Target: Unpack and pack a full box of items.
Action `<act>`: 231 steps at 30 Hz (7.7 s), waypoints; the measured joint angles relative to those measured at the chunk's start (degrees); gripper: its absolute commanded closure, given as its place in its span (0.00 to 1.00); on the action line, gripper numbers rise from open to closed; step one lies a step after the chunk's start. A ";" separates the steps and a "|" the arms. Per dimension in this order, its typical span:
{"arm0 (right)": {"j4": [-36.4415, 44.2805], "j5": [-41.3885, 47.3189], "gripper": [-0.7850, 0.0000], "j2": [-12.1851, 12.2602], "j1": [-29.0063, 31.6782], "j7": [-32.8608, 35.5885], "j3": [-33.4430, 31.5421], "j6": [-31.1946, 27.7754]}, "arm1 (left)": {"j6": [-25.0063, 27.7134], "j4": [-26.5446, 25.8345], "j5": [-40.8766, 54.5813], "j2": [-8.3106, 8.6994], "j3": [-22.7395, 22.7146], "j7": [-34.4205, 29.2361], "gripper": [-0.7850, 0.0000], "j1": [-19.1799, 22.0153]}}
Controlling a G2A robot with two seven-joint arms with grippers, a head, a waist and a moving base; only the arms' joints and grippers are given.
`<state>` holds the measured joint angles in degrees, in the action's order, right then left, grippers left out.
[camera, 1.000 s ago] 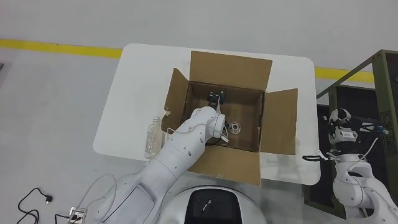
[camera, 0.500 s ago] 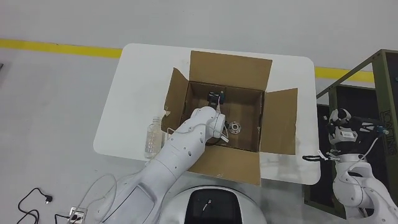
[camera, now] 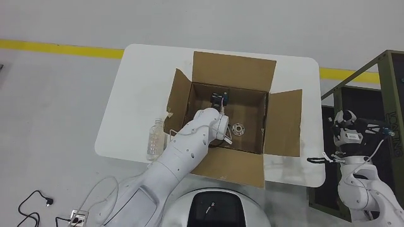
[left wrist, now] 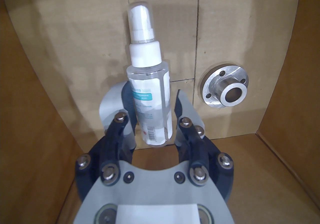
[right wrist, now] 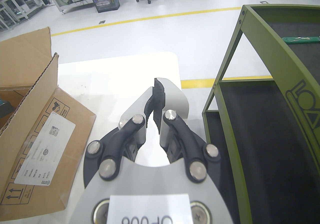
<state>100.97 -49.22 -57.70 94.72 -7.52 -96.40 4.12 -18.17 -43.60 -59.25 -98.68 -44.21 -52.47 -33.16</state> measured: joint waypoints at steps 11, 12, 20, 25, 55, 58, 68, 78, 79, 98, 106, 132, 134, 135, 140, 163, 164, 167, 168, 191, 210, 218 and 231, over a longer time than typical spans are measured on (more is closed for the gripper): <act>0.00 0.00 1.00 0.00 0.00 0.00 0.00 0.00 | 0.00 0.00 0.00 0.00 0.00 0.00 0.57 0.00; 0.00 0.00 1.00 0.00 0.00 0.00 0.00 0.00 | 0.00 0.00 0.00 0.00 0.00 0.00 0.57 0.00; 0.00 0.00 1.00 0.00 0.00 0.00 0.00 0.00 | 0.00 0.00 0.00 0.00 0.00 0.00 0.54 0.00; 0.00 0.00 1.00 0.00 0.00 0.00 0.00 0.00 | 0.00 0.00 0.00 0.00 0.00 0.00 0.47 0.00; 0.00 0.00 1.00 0.00 0.00 0.00 0.00 0.00 | 0.00 0.00 0.00 0.00 0.00 0.00 1.00 0.00; 0.00 0.00 1.00 0.00 0.00 0.00 0.00 0.00 | 0.00 0.00 0.00 0.00 0.00 0.00 1.00 0.00; 0.00 0.00 1.00 0.00 0.00 0.00 0.00 0.00 | 0.00 0.00 0.00 0.00 0.00 0.00 1.00 0.00; 0.00 0.00 1.00 0.00 0.00 0.00 0.00 0.00 | 0.00 0.00 0.00 0.00 0.00 0.00 0.76 0.00; 0.00 0.00 1.00 0.00 0.00 0.00 0.00 0.00 | 0.00 0.00 0.00 0.00 0.00 0.00 0.16 0.00; 0.00 0.00 0.00 0.00 0.00 0.00 0.00 0.00 | 0.00 0.00 0.00 0.00 0.00 0.00 0.00 0.00; -0.21 -1.12 0.00 -0.41 -0.02 0.43 -0.05 -1.09 | 0.54 -1.33 -0.43 0.42 -1.26 1.72 0.00 -1.20; -0.59 -2.88 0.00 -2.07 -0.89 1.22 -0.92 -1.31 | 2.00 0.42 -3.41 -0.15 -1.96 1.31 0.00 -2.01; -0.58 -2.97 0.00 -2.20 -0.91 1.23 -1.00 -1.41 | 2.04 1.43 -3.25 -0.44 -1.80 1.64 0.00 -1.70; -0.58 -2.99 0.00 -2.25 -0.92 1.22 -1.04 -1.45 | 2.06 1.83 -3.19 -0.57 -1.74 1.78 0.00 -1.57; -0.55 -3.26 0.00 -2.55 -1.05 1.26 -1.28 -1.54 | 1.95 3.66 -2.92 -1.17 -1.62 2.54 0.51 -0.82; -0.52 -4.97 0.00 -3.82 -1.50 1.93 -1.54 -2.54 | 1.43 2.24 -4.32 -1.67 -3.36 3.00 1.00 -0.30; -0.53 -5.03 0.00 -3.87 -1.52 1.94 -1.53 -2.60 | 1.41 1.61 -4.47 -1.58 -3.54 2.79 1.00 -0.44; -0.56 -5.11 0.00 -4.02 -1.56 1.98 -1.59 -2.78 | 1.43 -1.01 -5.05 -1.21 -4.26 1.88 1.00 -1.04; -0.56 -5.10 0.00 -4.07 -1.58 1.99 -1.61 -2.81 | 1.48 -1.95 -5.25 -1.08 -4.52 1.56 1.00 -1.27; 1.46 9.14 0.00 -5.20 -0.47 9.15 -4.90 -8.86 | 8.03 -51.74 -11.86 4.41 -16.88 -13.20 1.00 -16.50; 4.46 37.46 0.01 -4.40 0.51 35.88 -9.35 -25.51 | 7.67 -62.35 -15.48 5.76 -19.42 -15.97 1.00 -20.55; 4.20 35.95 0.93 -4.50 -0.57 38.21 -4.52 -23.04 | 5.62 -65.25 -18.06 5.86 -19.40 -15.35 1.00 -21.04; 4.23 35.97 1.00 -4.30 -0.95 39.40 -4.30 -20.73 | 3.89 -69.82 -24.57 6.40 -21.94 -17.05 1.00 -22.58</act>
<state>105.20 -13.25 -62.00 93.77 31.87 -100.70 -16.61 -14.28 -113.43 -83.82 -92.27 -66.15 -69.52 -55.75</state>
